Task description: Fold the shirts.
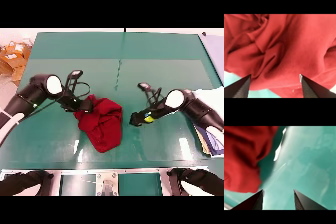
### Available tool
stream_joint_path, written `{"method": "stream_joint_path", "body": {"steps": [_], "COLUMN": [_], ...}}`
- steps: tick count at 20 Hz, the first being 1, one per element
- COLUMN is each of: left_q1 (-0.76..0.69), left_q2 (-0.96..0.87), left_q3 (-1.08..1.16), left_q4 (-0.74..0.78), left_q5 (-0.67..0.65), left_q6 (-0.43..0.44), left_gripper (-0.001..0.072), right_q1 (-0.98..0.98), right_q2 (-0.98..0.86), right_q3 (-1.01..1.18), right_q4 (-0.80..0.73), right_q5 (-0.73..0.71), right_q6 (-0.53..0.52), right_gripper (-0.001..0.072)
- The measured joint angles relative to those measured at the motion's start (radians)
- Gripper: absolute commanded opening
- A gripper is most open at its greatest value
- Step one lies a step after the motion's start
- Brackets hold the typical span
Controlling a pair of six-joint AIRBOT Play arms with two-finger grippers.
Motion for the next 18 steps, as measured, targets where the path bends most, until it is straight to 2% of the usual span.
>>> {"method": "stream_joint_path", "body": {"steps": [4,5,6,7,8,12,18], "left_q1": [0.009,0.009,0.01,0.01,0.011,0.024,0.165], "left_q2": [-0.044,-0.059,-0.072,-0.082,-0.089,-0.1,-0.104], "left_q3": [-0.068,-0.076,-0.082,-0.085,-0.087,-0.062,0.055], "left_q4": [-0.102,-0.117,-0.13,-0.138,-0.14,-0.073,0.073], "left_q5": [0.114,0.138,0.158,0.177,0.19,0.163,-0.042], "left_q6": [0.108,0.13,0.152,0.172,0.192,0.24,0.253], "left_gripper": [0.0699,0.0695,0.0482,0.0097,0.0026,0.0025,0.0025], "right_q1": [0.109,0.13,0.147,0.159,0.168,0.168,-0.037], "right_q2": [-0.08,-0.105,-0.13,-0.151,-0.17,-0.203,-0.212], "right_q3": [-0.053,-0.058,-0.062,-0.064,-0.067,-0.07,-0.071], "right_q4": [0.109,0.129,0.147,0.163,0.178,0.194,0.169], "right_q5": [-0.113,-0.141,-0.171,-0.195,-0.216,-0.246,-0.179], "right_q6": [-0.087,-0.098,-0.108,-0.114,-0.12,-0.141,-0.152], "right_gripper": [0.0408,0.032,0.0224,0.014,0.0015,0.0012,0.0012]}}
